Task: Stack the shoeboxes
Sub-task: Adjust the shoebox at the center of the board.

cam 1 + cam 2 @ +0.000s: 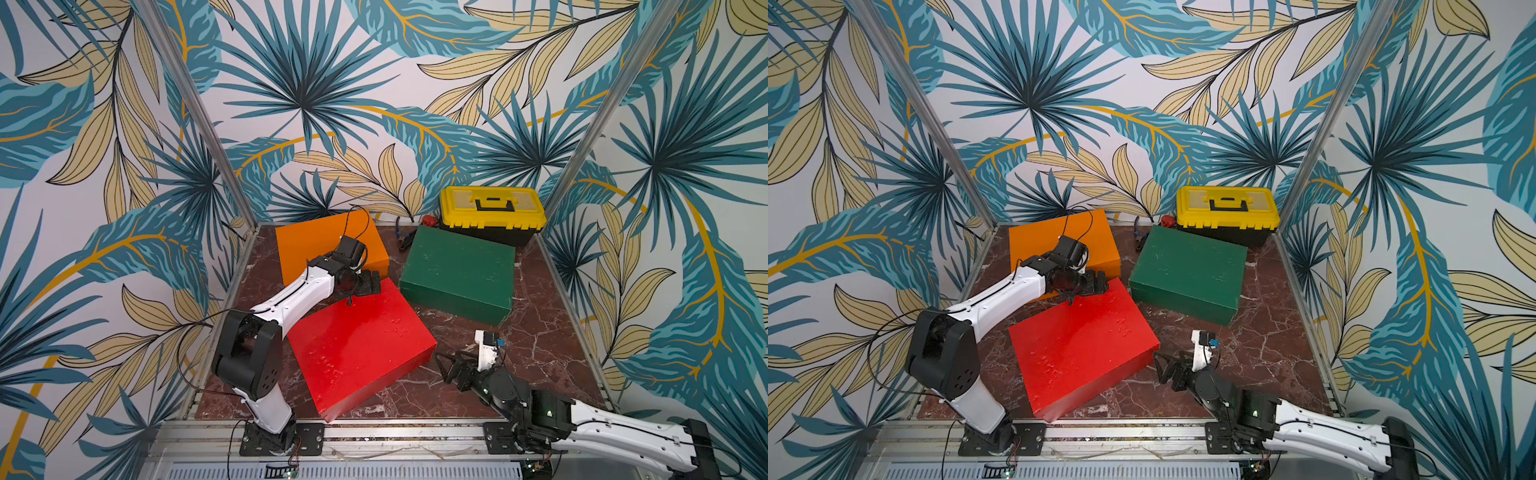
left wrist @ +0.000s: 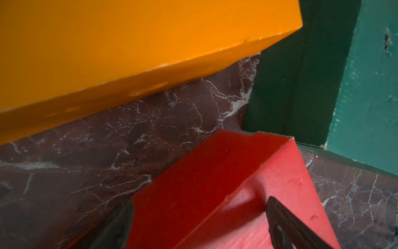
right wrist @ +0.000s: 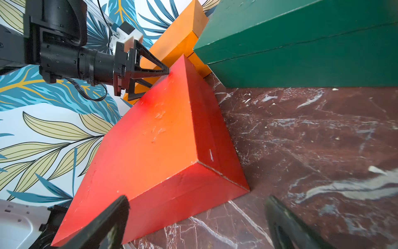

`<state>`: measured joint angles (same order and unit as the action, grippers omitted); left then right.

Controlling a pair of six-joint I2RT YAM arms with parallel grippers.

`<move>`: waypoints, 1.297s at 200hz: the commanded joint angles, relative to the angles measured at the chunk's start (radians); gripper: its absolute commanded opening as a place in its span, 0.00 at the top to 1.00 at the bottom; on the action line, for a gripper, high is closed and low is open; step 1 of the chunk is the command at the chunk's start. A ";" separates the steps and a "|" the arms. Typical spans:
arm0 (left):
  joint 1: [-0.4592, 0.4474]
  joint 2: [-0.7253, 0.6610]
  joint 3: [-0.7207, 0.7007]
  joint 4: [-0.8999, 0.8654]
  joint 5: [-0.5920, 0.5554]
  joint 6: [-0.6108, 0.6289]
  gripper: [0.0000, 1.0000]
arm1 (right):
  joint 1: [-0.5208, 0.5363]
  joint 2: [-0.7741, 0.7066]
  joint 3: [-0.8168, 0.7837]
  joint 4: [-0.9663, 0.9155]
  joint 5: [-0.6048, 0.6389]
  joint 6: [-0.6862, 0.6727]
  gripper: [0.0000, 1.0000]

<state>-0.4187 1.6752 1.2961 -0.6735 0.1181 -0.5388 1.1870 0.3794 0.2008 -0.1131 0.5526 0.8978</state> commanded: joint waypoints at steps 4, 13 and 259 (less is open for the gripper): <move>-0.006 -0.056 -0.082 0.007 -0.062 -0.037 0.04 | -0.001 -0.008 0.082 -0.227 -0.037 -0.077 0.05; -0.009 -0.077 -0.096 0.019 -0.063 -0.040 0.04 | -0.001 0.055 0.146 -0.226 -0.068 -0.106 0.06; 0.060 -0.859 -0.502 -0.552 -0.429 -0.719 0.00 | 0.002 1.043 0.703 -0.177 -0.239 -0.226 0.18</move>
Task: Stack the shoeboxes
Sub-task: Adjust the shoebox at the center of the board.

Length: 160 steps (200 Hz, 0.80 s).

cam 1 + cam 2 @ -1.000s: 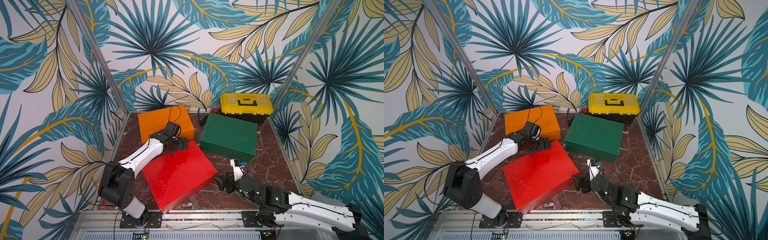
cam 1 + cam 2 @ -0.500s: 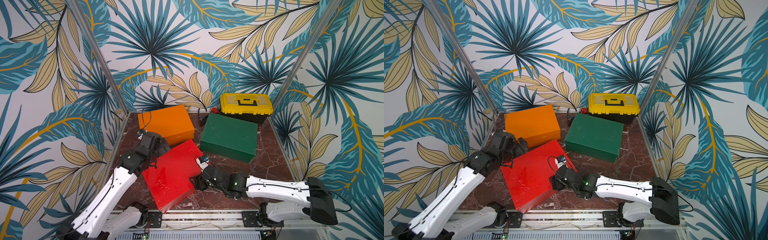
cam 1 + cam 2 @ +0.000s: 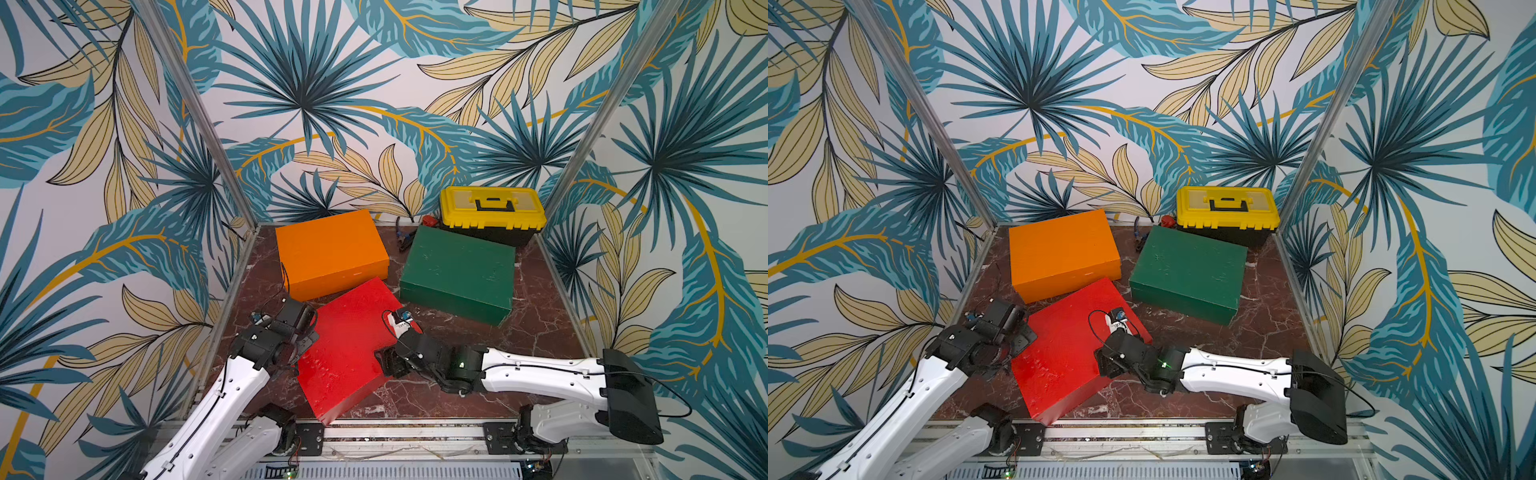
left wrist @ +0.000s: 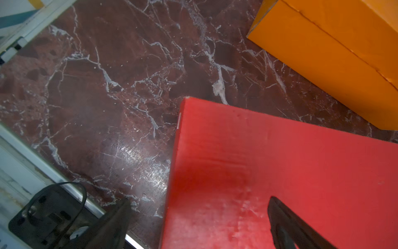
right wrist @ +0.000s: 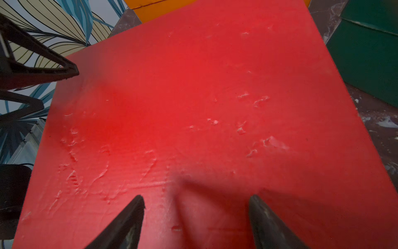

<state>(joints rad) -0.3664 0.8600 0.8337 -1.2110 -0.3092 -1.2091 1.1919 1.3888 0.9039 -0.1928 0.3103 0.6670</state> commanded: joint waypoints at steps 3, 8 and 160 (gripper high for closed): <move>0.006 -0.048 -0.048 -0.005 0.000 -0.049 0.00 | -0.004 0.032 0.001 -0.097 0.003 0.003 0.18; 0.007 -0.054 -0.066 0.015 0.007 -0.046 0.00 | -0.006 0.030 0.005 -0.100 0.001 0.000 0.17; 0.030 0.189 -0.228 0.558 0.232 0.105 0.00 | -0.600 -0.127 0.025 -0.087 -0.254 -0.123 0.01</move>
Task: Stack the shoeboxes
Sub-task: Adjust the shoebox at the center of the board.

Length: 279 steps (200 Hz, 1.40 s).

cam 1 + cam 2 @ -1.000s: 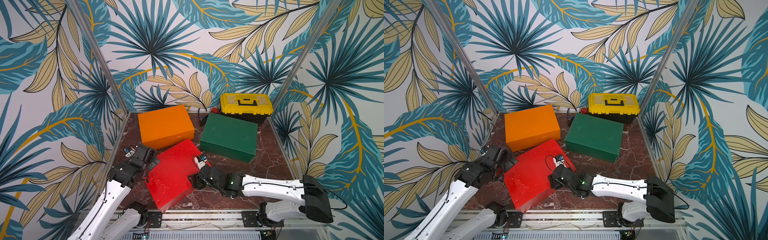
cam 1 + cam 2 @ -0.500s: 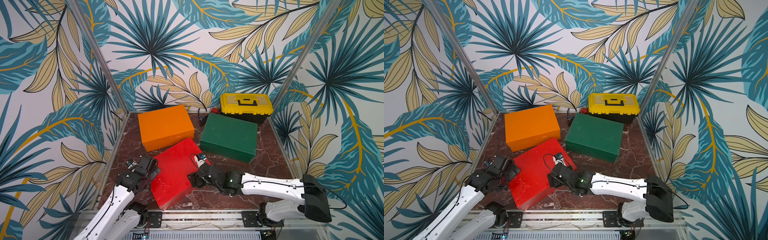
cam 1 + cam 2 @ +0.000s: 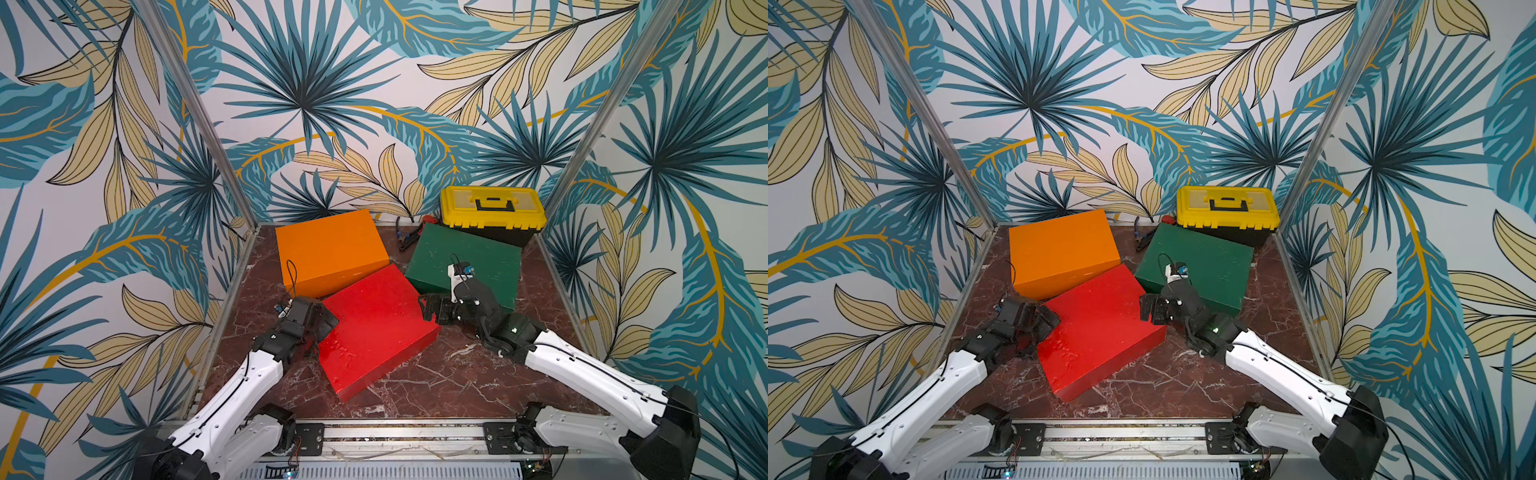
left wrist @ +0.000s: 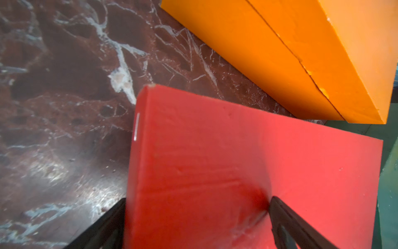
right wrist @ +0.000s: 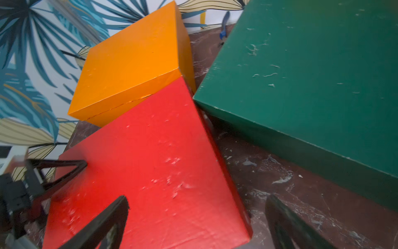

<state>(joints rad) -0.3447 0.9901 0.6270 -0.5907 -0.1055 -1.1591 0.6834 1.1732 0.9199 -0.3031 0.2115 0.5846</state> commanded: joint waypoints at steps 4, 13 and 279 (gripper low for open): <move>0.010 0.061 -0.021 -0.062 0.026 0.057 0.00 | -0.103 0.103 0.008 0.034 -0.173 -0.042 0.01; 0.010 0.068 -0.020 -0.063 0.020 0.064 0.00 | -0.130 0.132 -0.001 0.066 -0.222 -0.038 0.01; 0.034 0.188 0.026 -0.047 0.090 0.159 0.00 | -0.072 0.275 -0.207 0.352 -0.379 0.242 0.02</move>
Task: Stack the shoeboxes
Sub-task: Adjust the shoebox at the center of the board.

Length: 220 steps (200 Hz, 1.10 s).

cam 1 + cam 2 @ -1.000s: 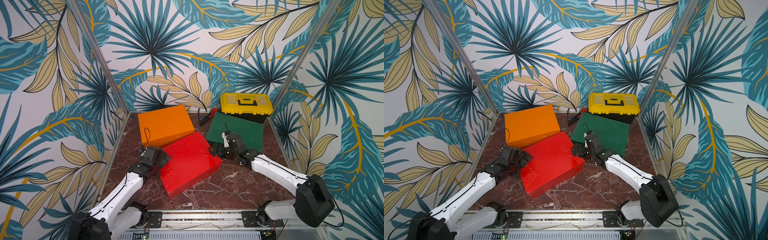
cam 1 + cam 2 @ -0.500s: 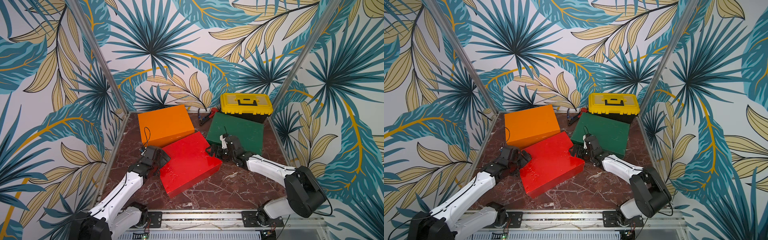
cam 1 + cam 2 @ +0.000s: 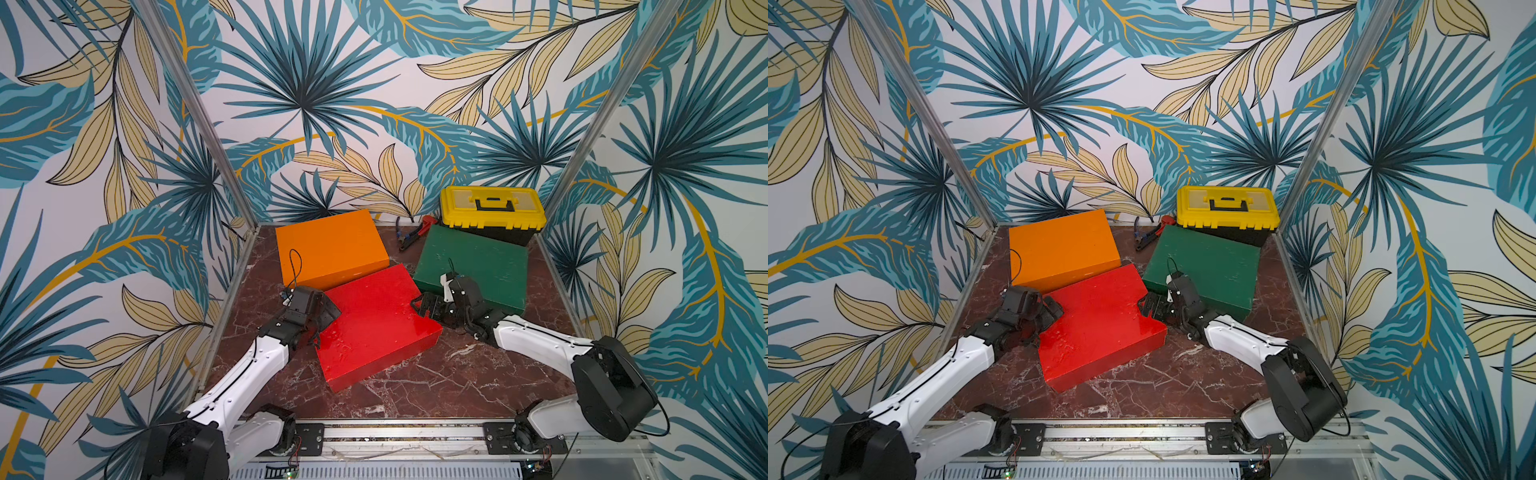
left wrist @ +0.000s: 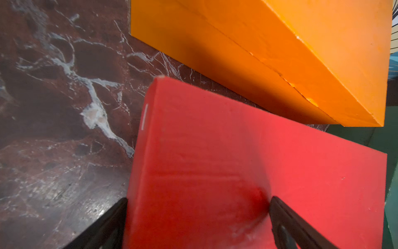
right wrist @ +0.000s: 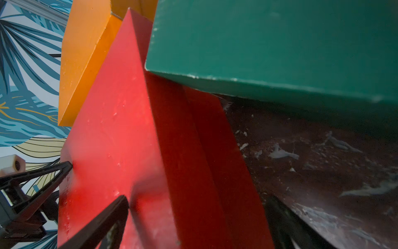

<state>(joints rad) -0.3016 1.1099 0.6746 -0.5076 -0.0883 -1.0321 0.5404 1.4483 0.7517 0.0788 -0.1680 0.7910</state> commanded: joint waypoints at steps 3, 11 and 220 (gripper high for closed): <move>-0.010 0.071 -0.018 -0.131 0.073 0.035 0.00 | 0.078 -0.004 -0.045 -0.028 0.008 0.042 0.02; -0.010 0.084 -0.010 -0.130 0.079 0.047 0.00 | 0.093 -0.024 -0.071 -0.018 0.030 0.058 0.03; 0.109 -0.015 -0.076 -0.070 0.296 0.272 0.00 | -0.005 -0.076 -0.078 0.083 -0.021 -0.058 0.01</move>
<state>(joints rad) -0.2192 1.1217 0.6804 -0.4805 0.1555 -0.8181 0.5579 1.3247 0.6518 0.0750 -0.0948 0.7620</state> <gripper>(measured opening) 0.998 0.993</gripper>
